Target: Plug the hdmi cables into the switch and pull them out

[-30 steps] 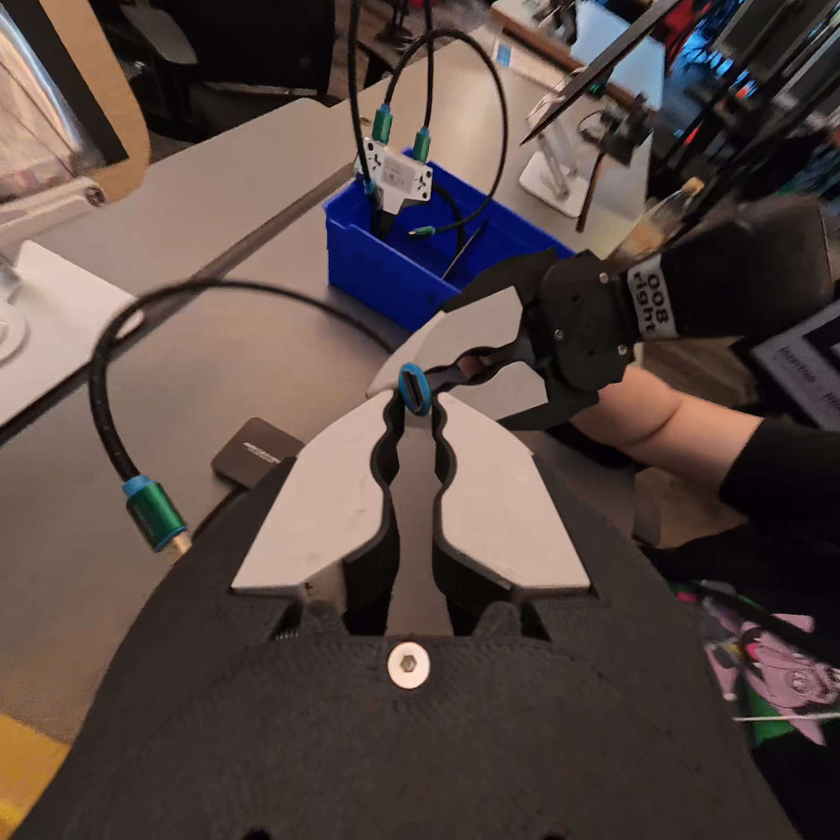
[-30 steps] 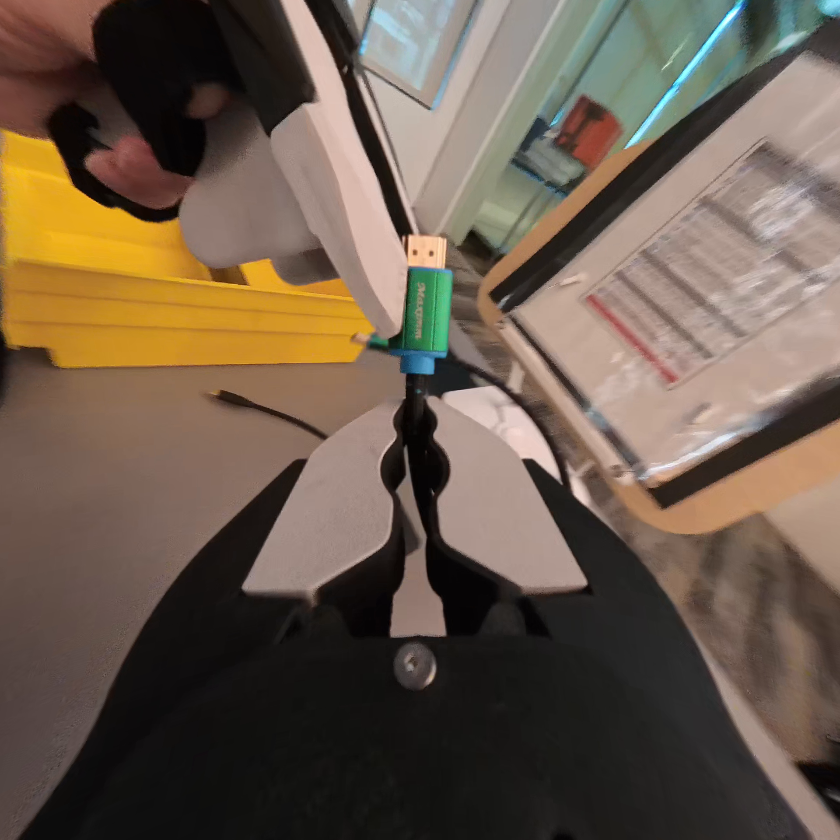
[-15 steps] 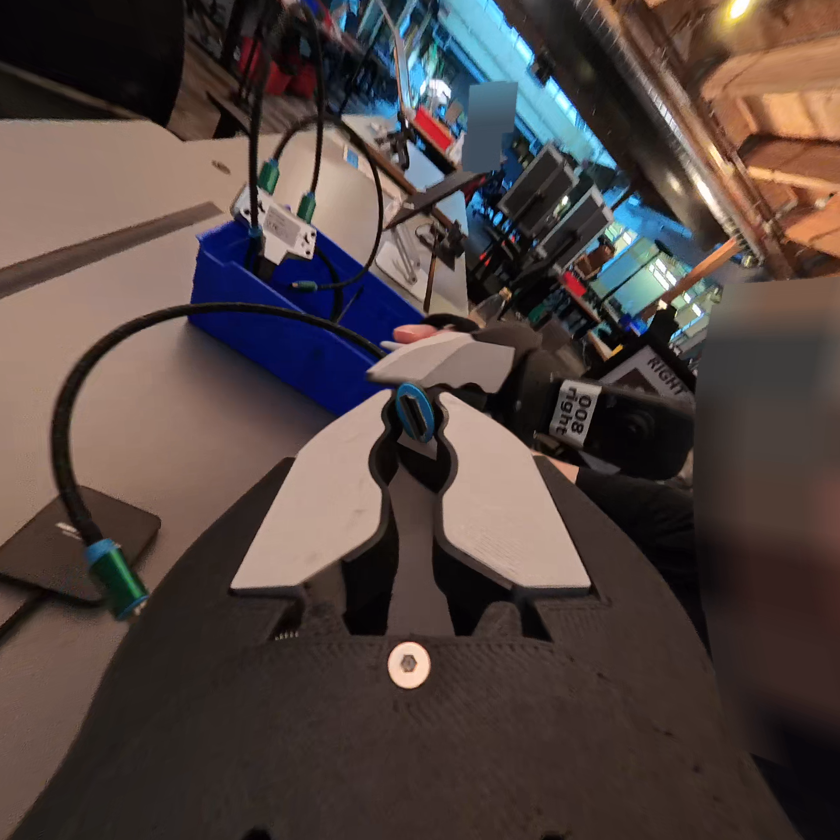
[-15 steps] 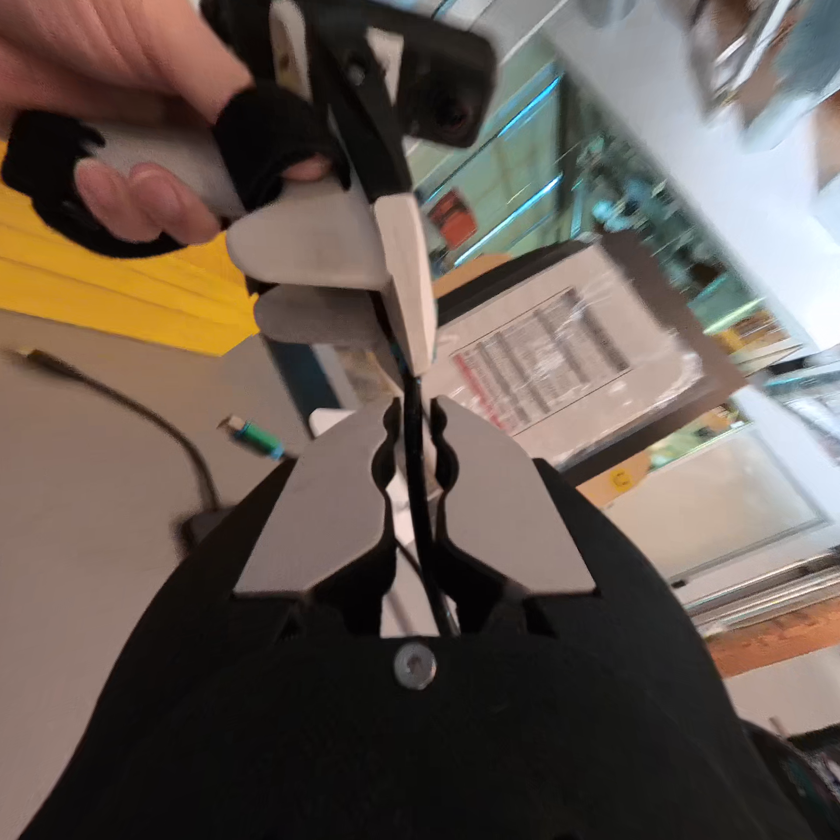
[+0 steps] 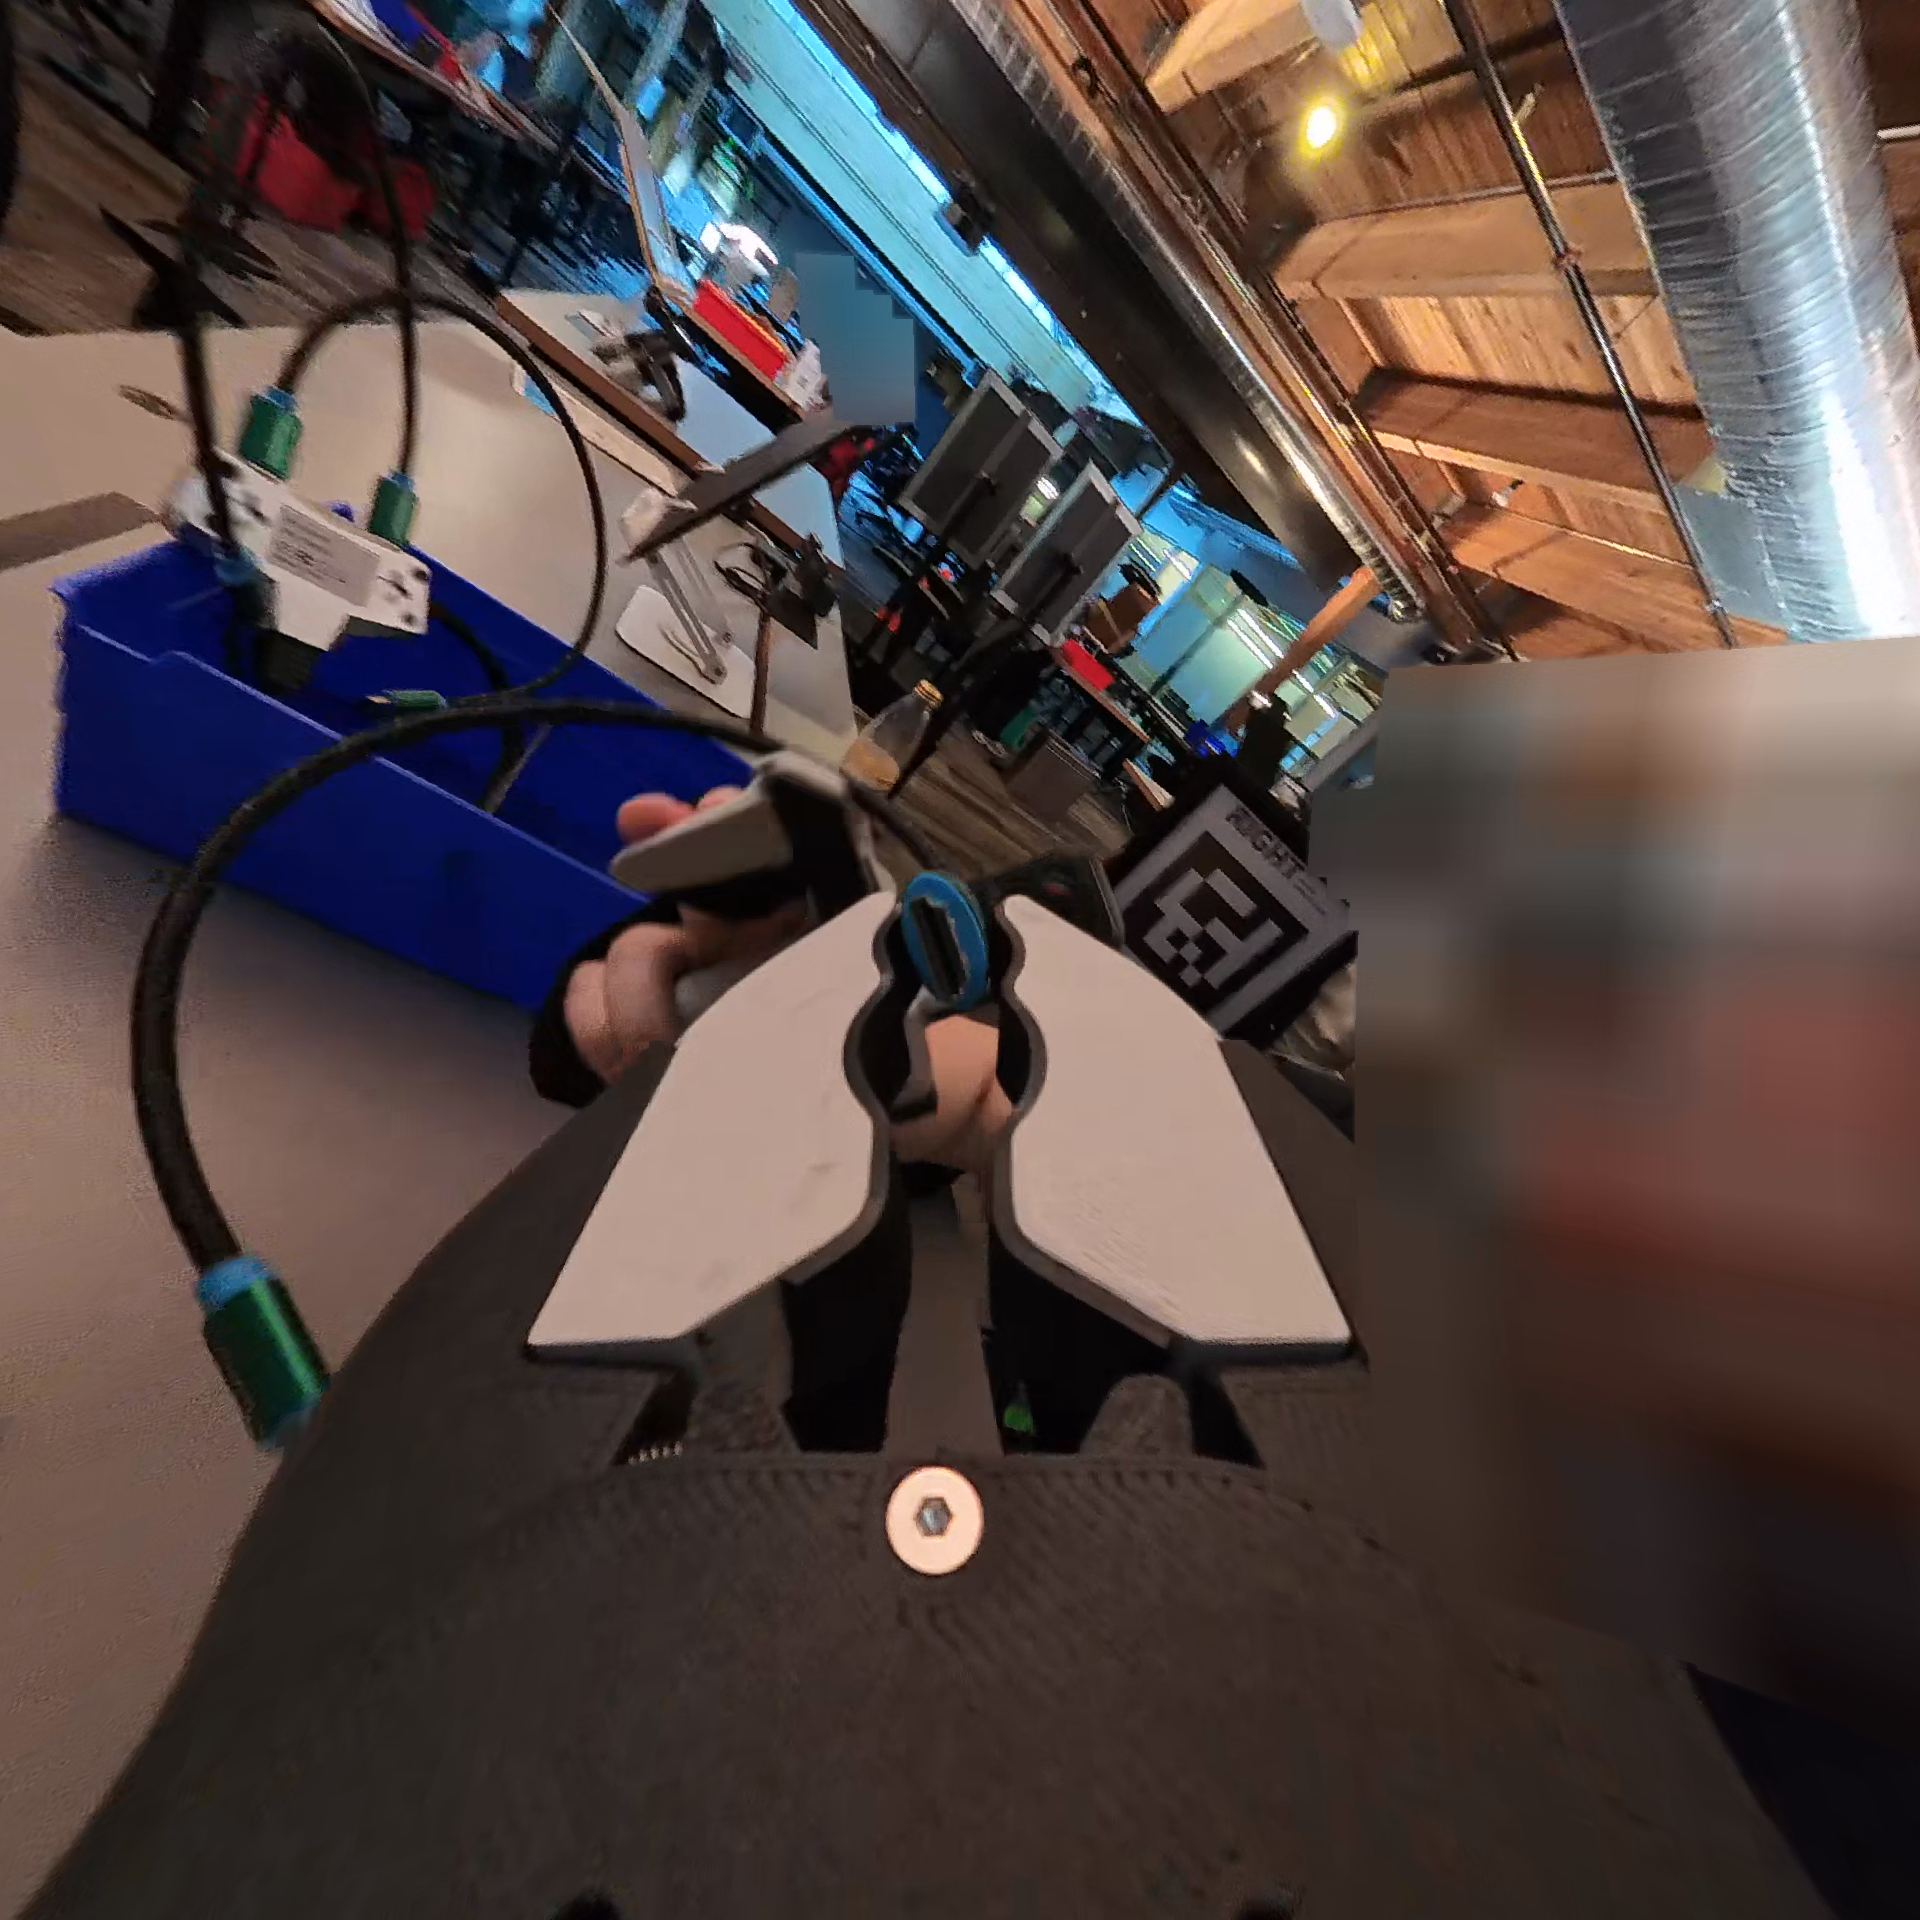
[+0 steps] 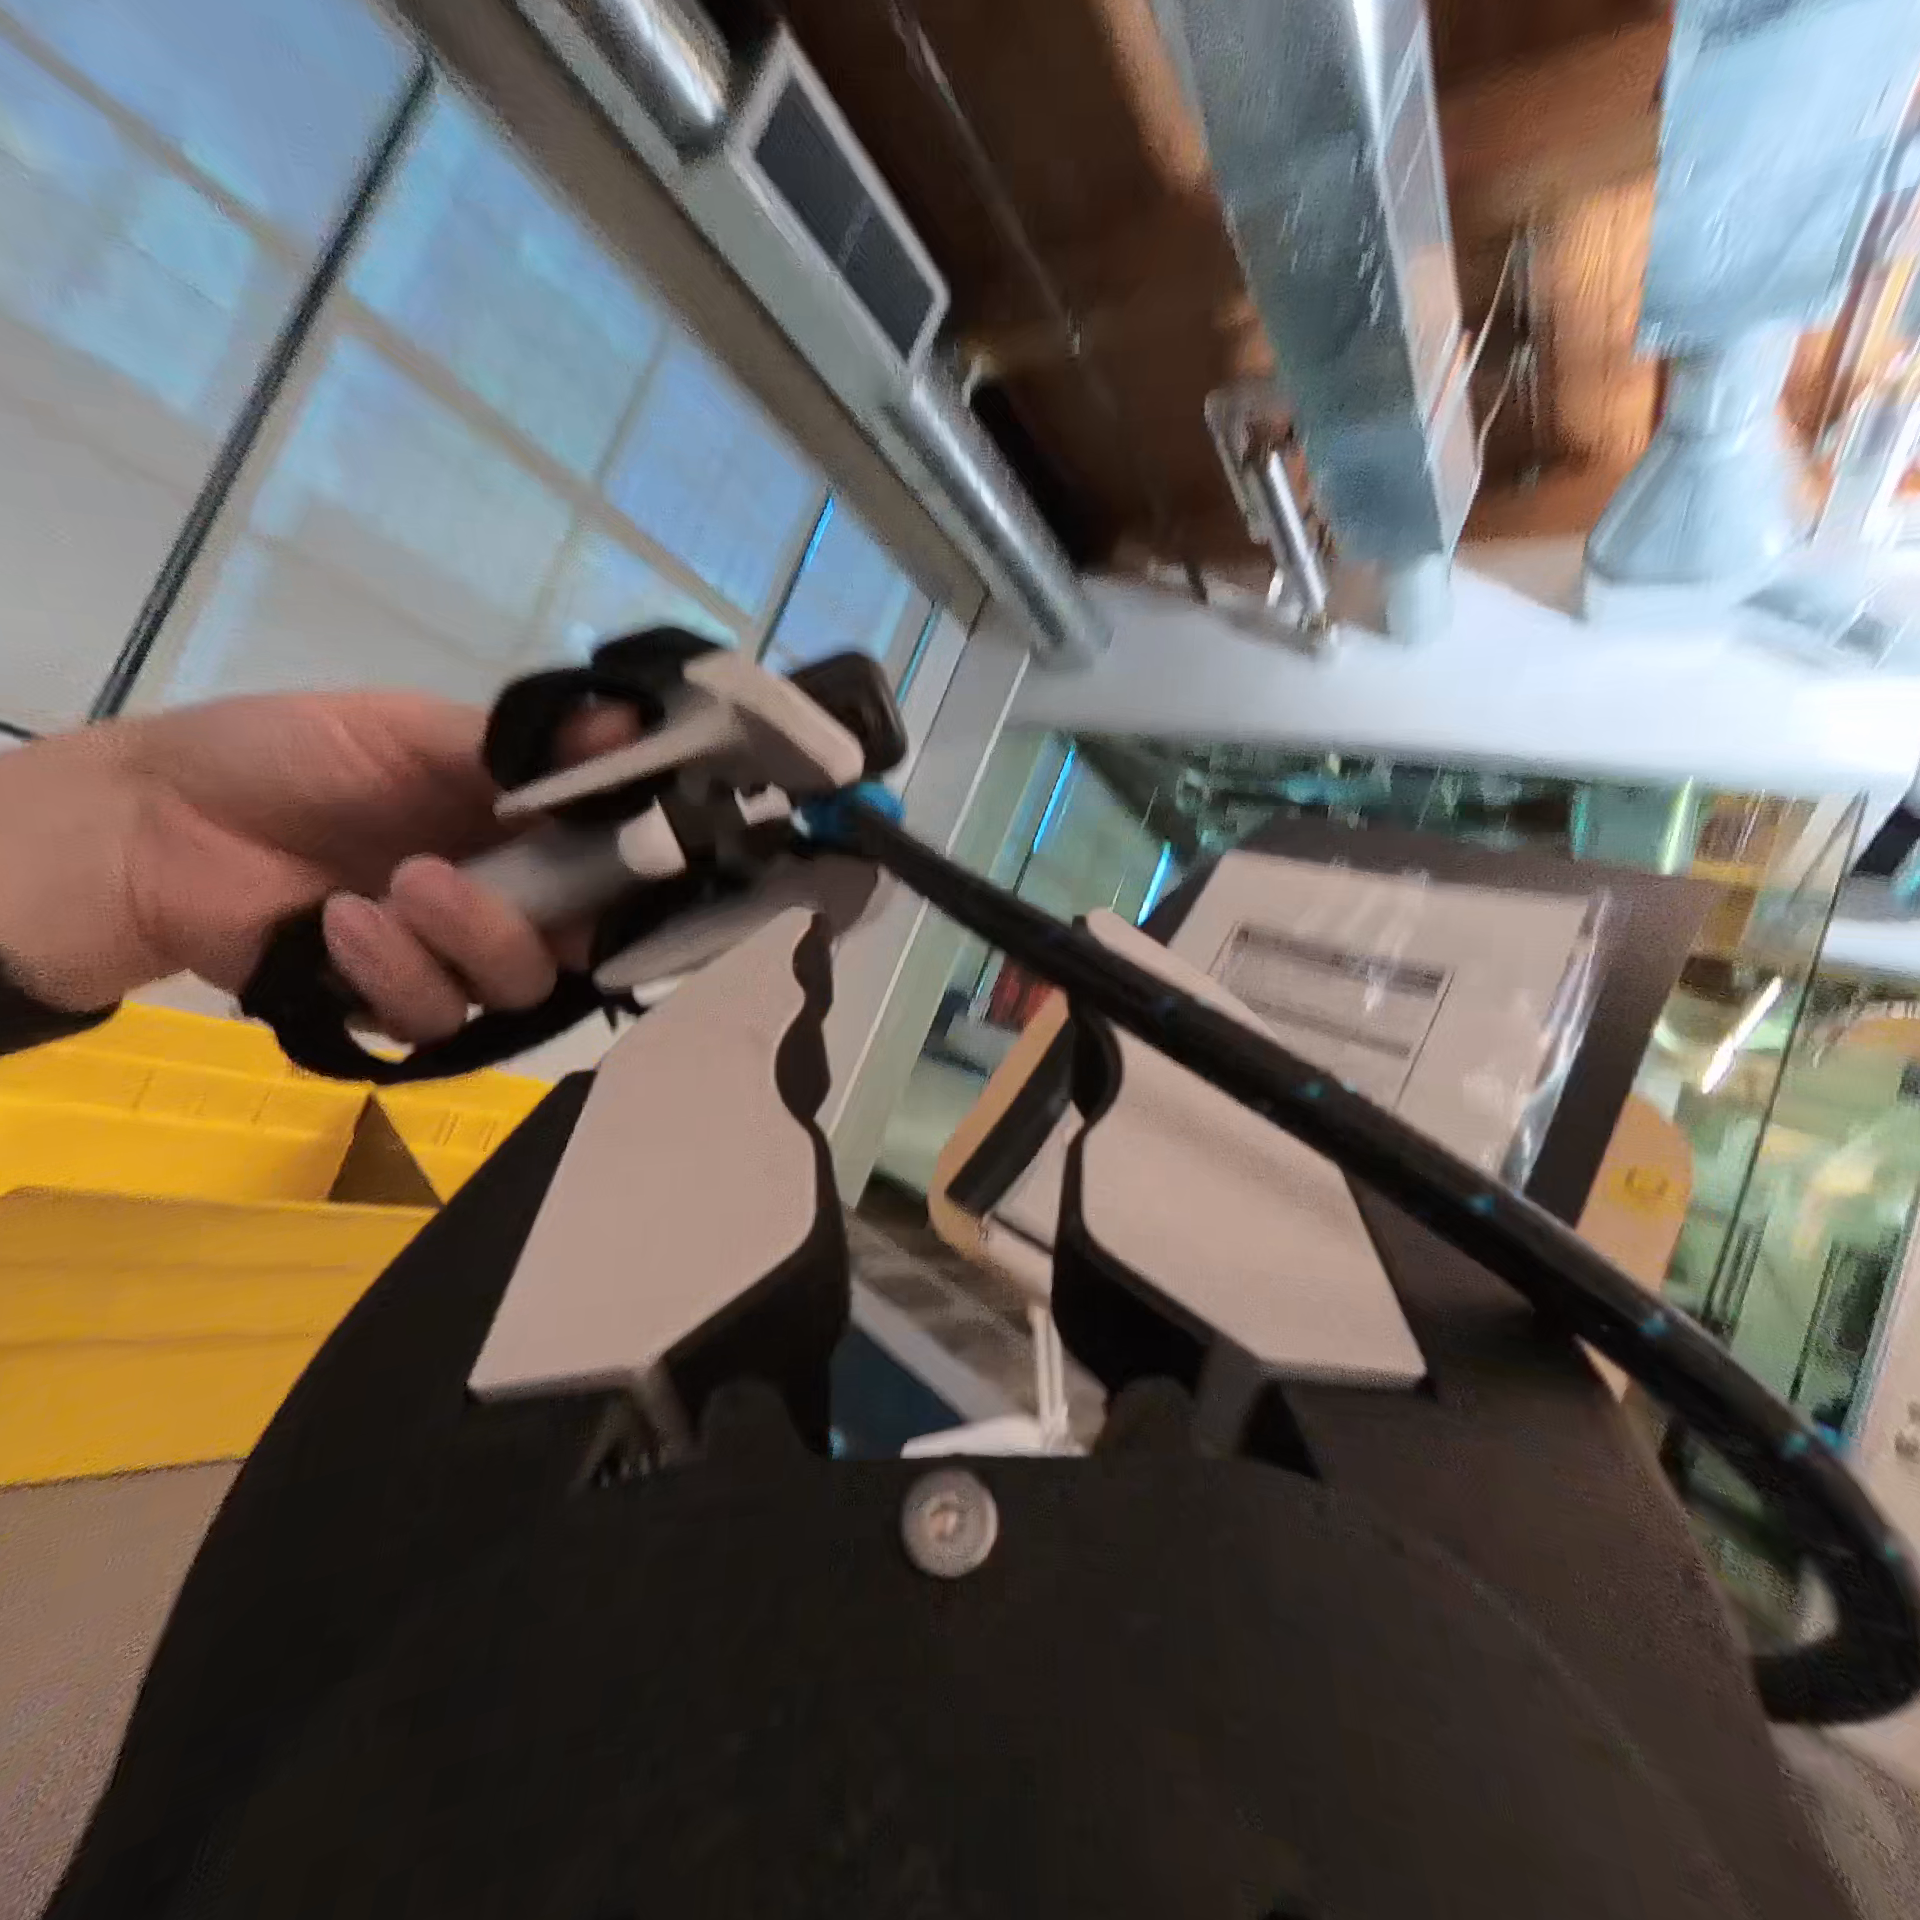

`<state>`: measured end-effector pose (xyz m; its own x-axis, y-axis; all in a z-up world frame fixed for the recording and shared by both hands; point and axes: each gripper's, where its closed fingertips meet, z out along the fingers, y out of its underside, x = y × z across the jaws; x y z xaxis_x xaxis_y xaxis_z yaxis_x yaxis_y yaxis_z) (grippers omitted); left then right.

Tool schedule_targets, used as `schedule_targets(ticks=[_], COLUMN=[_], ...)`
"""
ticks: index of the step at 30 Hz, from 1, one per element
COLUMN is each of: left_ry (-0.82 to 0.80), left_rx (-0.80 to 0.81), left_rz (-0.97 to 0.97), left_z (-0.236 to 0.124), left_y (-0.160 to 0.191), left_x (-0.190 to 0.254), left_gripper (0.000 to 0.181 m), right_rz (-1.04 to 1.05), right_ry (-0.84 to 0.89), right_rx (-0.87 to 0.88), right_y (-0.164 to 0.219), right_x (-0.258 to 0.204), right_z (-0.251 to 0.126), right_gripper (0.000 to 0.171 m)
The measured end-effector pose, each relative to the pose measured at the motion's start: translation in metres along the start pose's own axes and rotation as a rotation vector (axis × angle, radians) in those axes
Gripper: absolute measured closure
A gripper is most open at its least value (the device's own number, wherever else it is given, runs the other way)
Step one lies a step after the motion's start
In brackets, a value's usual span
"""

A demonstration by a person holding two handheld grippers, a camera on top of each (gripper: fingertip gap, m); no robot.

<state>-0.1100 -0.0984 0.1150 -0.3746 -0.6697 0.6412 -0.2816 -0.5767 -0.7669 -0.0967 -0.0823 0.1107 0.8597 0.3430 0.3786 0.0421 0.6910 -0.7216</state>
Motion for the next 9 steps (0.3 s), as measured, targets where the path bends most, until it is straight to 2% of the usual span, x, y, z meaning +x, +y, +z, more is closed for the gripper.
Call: schedule_targets(ticks=[1, 3, 9], left_ry=[0.022, 0.025, 0.018], left_rx=[-0.022, -0.043, -0.076], left_rz=[-0.011, -0.019, -0.049], left_z=[0.003, 0.008, 0.004], left_y=[0.004, 0.008, 0.013], left_x=[0.002, 0.0, -0.004], left_gripper=[0.17, 0.17, 0.169], right_rz=[-0.025, -0.085, -0.185], right_ry=[-0.026, -0.138, -0.245], right_rx=[0.037, 0.057, -0.046], right_y=[-0.009, -0.018, -0.015], right_x=[-0.003, -0.017, -0.02], right_z=[-0.002, -0.003, -0.001], right_gripper=[0.129, 0.138, 0.158])
